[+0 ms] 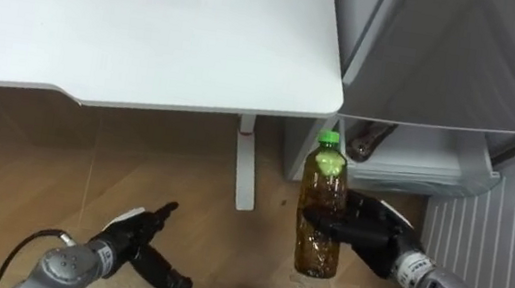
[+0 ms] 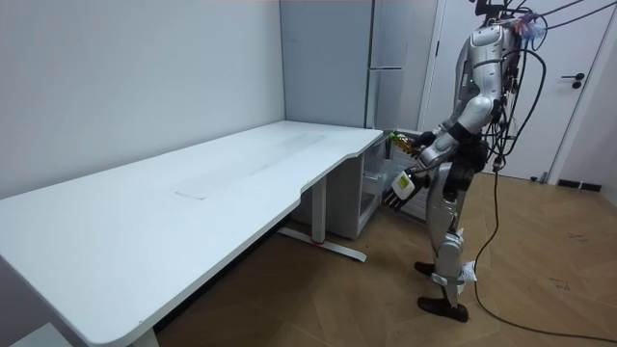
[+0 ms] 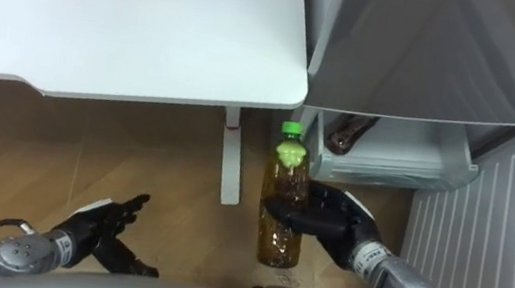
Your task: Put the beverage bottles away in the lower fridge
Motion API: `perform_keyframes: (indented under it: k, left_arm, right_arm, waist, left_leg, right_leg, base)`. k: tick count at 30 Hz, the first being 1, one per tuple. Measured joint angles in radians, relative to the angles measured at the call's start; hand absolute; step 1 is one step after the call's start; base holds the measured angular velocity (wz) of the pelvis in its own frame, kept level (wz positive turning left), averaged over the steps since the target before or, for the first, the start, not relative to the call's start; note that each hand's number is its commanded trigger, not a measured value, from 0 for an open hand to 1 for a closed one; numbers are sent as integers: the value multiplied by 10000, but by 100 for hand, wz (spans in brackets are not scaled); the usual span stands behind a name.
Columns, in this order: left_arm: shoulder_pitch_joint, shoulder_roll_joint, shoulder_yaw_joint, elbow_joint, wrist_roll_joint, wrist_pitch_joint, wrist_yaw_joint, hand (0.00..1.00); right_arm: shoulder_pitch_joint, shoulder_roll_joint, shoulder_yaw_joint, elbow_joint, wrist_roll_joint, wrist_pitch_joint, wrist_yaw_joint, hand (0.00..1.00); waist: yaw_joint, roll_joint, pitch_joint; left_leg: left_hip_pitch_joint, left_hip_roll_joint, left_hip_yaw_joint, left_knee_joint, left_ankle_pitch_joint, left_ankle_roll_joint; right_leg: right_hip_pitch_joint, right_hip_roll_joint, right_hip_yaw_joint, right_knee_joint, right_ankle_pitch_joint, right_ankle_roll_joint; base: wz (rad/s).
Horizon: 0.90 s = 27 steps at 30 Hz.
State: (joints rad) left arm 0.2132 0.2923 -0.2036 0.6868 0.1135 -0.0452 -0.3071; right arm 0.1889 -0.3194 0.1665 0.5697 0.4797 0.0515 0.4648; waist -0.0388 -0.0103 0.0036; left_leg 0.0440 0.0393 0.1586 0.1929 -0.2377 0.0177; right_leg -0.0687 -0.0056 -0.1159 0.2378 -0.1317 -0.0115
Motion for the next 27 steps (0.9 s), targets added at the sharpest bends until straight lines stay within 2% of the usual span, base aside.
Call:
perform_keyframes:
  k: [4, 10, 15, 18, 20, 24, 25, 27]
  left_arm:
    - [175, 5, 299, 1, -4, 1, 128, 0]
    - [351, -12, 474, 29, -12, 5, 206, 0]
    - [359, -93, 897, 915, -536, -31, 266, 0]
    - [453, -190, 964, 1127, -1248, -31, 421, 0]
    - [477, -382, 1278, 1347, -1543, -16, 421, 0]
    - [468, -415, 1526, 1701, -2199, -13, 426, 0]
    - [495, -416, 1529, 1822, -2522, -12, 474, 0]
    - [532, -411, 1529, 2019, -2979, 29, 597, 0]
  right_arm:
    - [2, 40, -310, 210, 27, -99, -283, 100]
    - [44, 73, -401, 520, 384, -159, -525, 100]
    - [69, 340, -800, 882, 910, -160, -812, 100]
    - [67, 415, -819, 1217, 1604, -160, -1257, 100]
    - [43, 421, -893, 1271, 1946, -158, -1521, 100]
    - [-347, 488, -1369, 1927, 3084, -158, -1902, 100]
    - [-512, 502, -1524, 2112, 3762, -158, -2102, 100]
    - [-856, 517, -1660, 2466, 4885, -163, -2440, 100]
  waist:
    - [-140, -20, 9]
    - [-140, -68, 24]
    - [-89, -60, 15]
    - [-66, -44, 3]
    - [23, -11, -27]
    - [88, 7, -14]
    - [164, 46, 14]
    - [147, 67, 12]
  left_leg:
    - [23, -4, 20, -18, 0, 0]
    - [39, 4, 60, -44, 0, 0]
    - [4, 10, 46, -79, -2, -3]
    - [-14, 8, 25, -75, -1, -3]
    - [-81, -3, 21, -28, -1, -2]
    - [-148, -4, 26, 20, 1, -2]
    - [-190, -8, 15, 25, 1, -2]
    - [-358, -21, -16, 92, -1, 0]
  right_leg:
    - [-2, -2, 22, 0, -2, 3]
    - [-15, 17, 67, -15, -4, 1]
    - [-47, 27, 53, -59, -40, -17]
    - [-70, 15, -9, -100, -44, -13]
    - [-151, -78, -65, -37, -49, -6]
    - [-211, -121, -226, 33, -50, -5]
    - [-219, -126, -241, 28, -50, -5]
    - [-309, -144, -281, 32, -52, -8]
  base:
    - [0]
    - [-1]
    - [0]
    - [3]
    - [0]
    - [1]
    - [0]
    - [6]
